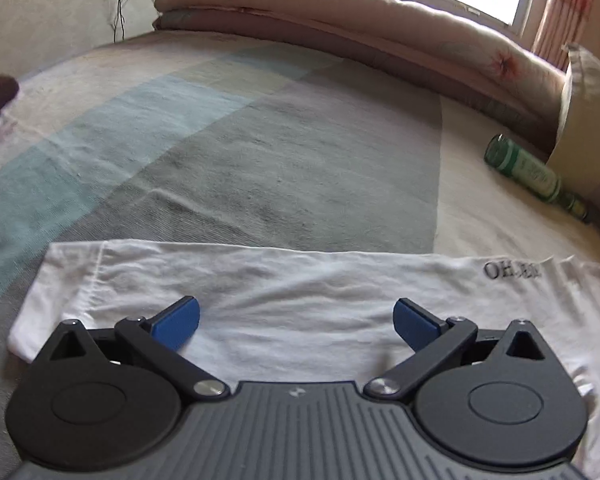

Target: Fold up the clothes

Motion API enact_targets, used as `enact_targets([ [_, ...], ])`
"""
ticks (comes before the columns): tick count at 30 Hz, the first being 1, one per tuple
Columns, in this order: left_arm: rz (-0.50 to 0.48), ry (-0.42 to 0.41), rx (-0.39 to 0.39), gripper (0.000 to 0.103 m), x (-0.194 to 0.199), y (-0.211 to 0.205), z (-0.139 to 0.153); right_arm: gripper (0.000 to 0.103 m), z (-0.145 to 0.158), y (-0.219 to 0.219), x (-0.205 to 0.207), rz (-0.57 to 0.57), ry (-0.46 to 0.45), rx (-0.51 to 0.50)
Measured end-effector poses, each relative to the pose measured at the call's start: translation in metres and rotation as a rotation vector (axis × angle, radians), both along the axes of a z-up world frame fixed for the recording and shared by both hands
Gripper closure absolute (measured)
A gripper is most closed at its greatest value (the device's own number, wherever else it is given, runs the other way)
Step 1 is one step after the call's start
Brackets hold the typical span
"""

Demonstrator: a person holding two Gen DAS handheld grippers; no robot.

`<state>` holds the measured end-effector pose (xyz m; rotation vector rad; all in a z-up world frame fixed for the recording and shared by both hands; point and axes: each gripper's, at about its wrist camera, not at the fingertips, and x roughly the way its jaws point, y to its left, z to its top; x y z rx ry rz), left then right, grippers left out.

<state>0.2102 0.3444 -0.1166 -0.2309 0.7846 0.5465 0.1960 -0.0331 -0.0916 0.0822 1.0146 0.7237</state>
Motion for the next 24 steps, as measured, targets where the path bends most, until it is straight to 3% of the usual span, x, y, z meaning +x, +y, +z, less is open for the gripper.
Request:
enact_targets([
  [2,0.053,0.026,0.059,0.0,-0.007,0.007,-0.002,0.0,0.002,0.001,-0.001,-0.001,-0.005,-0.003],
  [4,0.129,0.025,0.021,0.0,-0.017,0.02,0.0,0.0,0.003,0.002,-0.002,-0.002,-0.011,-0.006],
  [7,0.175,0.022,0.052,0.001,-0.022,0.022,0.01,0.0,0.006,0.009,0.0,0.016,-0.023,-0.014],
  [10,0.101,0.021,0.106,0.001,-0.016,0.005,0.019,0.0,0.015,0.032,0.01,0.086,-0.08,-0.039],
  [14,-0.014,0.009,0.11,0.001,-0.003,-0.017,0.022,0.0,0.025,0.071,0.034,0.181,-0.154,-0.029],
  [20,-0.104,0.054,0.192,0.0,0.007,-0.039,0.017,0.0,0.007,0.12,0.078,0.172,-0.164,0.033],
  [24,-0.106,0.039,0.157,0.001,0.004,-0.034,0.017,0.0,-0.014,0.134,0.072,0.186,-0.134,0.006],
])
